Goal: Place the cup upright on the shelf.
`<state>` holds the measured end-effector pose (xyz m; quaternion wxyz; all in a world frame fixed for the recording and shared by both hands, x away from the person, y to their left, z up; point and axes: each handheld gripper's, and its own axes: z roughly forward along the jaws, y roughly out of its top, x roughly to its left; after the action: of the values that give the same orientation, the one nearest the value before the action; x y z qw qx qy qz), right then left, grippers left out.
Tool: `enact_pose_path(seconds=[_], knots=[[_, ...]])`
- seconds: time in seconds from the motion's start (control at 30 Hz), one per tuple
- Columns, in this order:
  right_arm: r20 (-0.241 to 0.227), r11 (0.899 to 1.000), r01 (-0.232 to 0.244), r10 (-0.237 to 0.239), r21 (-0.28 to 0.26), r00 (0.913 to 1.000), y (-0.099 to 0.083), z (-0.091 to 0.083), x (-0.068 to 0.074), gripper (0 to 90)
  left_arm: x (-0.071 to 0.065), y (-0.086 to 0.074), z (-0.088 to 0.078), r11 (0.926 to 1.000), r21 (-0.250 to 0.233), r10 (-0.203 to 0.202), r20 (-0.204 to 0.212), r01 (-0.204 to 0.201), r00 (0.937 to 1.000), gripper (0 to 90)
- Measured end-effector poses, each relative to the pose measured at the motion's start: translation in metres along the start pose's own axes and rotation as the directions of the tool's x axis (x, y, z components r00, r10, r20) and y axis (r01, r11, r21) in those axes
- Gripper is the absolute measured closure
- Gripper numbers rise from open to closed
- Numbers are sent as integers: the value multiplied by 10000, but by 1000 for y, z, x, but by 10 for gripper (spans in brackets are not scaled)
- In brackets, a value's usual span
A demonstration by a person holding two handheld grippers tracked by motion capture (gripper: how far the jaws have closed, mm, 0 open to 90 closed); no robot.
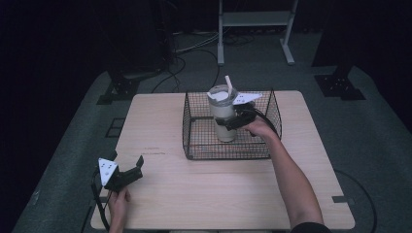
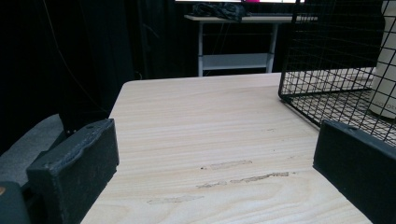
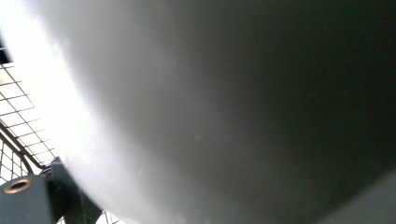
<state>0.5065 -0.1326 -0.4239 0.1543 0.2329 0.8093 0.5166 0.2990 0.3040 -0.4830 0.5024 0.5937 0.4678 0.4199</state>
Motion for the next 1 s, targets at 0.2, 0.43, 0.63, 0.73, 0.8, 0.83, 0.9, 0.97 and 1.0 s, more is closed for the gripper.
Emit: enact_pose_path(seconds=[0.2,0.43,0.63,0.73,0.8,0.83,0.9,0.97,1.0], knots=[[133,9995,165,-162,-267,9998,-7,-7,0,62,-1,0,0,10000,-1,71,25,-71,10000,0],[235,9998,129,-126,-122,9996,-7,-12,-1,60,-1,0,0,10000,9,79,27,-79,10000,0],[230,9999,-10,12,-112,9997,-6,-15,-1,40,-1,0,0,10000,0,67,39,-67,10000,0],[197,9997,1,4,-241,9998,-7,-16,-2,16,-1,0,0,10000,1,69,41,-69,10000,0],[209,9997,-22,27,-243,9998,-8,-16,-2,16,-1,0,0,10000,0,71,35,-71,10000,0],[218,9997,4,1,-238,9998,-8,-17,-2,16,-1,0,0,10000,0,73,34,-73,10000,0],[231,9998,-28,33,-214,9997,-8,-17,-1,16,-1,0,0,10000,2,68,42,-68,10000,0],[258,9997,-3,9,-241,9997,-8,-18,-1,16,-1,0,0,10000,15,75,35,-75,10000,0],[272,9998,-21,27,-221,9996,-8,-19,-1,16,-1,0,0,10000,15,73,36,-73,10000,0]])
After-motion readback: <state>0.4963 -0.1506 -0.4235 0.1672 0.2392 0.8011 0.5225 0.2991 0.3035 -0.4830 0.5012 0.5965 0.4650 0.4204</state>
